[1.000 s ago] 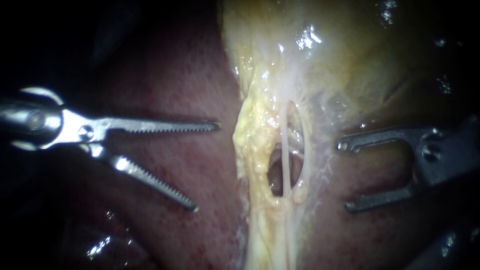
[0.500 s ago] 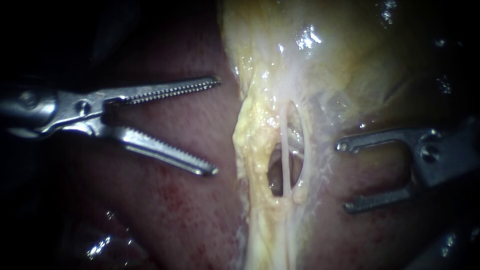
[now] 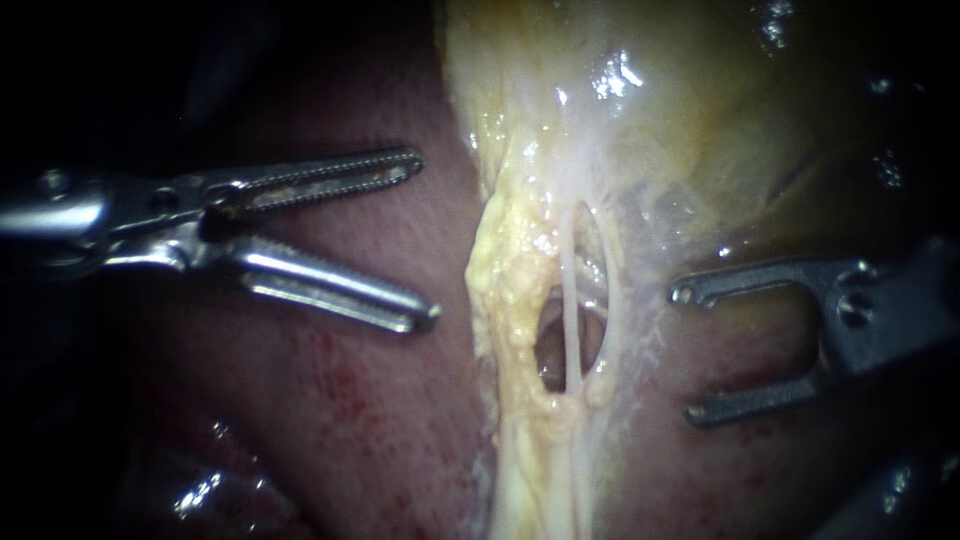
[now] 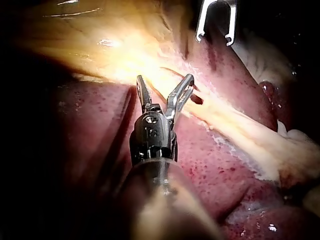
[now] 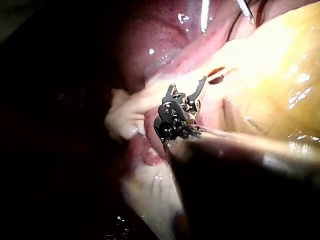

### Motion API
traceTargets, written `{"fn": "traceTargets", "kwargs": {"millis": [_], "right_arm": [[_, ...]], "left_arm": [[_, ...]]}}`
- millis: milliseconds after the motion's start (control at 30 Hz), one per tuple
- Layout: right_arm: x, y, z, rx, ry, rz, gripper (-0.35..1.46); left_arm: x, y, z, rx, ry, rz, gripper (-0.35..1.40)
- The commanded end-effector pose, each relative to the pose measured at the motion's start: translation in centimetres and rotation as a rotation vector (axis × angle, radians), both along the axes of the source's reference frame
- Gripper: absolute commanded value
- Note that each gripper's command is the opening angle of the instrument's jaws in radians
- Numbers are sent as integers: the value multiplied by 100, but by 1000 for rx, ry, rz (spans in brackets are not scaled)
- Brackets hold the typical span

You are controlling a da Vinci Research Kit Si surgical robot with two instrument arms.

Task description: Grabbing gallbladder

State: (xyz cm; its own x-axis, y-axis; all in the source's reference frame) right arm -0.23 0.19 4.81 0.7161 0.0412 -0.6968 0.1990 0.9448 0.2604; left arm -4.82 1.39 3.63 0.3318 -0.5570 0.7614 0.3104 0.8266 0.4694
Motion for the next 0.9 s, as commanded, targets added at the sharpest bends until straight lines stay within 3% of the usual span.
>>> {"fn": "traceTargets", "kwargs": {"millis": [33, 200, 400, 533, 900], "right_arm": [[-1, 1, -1, 0, 1, 0, 52], [-4, 1, 0, 0, 2, -2, 52], [-4, 1, 0, 0, 2, -2, 51], [-4, 1, 0, 0, 2, -1, 50], [-5, 1, 0, 0, 2, -2, 50]], "left_arm": [[-4, -1, -3, 0, 4, -3, 69], [-13, -1, -8, 25, 6, -24, 61], [-9, -5, 1, 61, 2, -49, 44], [-8, -4, 9, 59, 7, -58, 35], [-4, 2, 26, 56, 42, -89, 37]]}}
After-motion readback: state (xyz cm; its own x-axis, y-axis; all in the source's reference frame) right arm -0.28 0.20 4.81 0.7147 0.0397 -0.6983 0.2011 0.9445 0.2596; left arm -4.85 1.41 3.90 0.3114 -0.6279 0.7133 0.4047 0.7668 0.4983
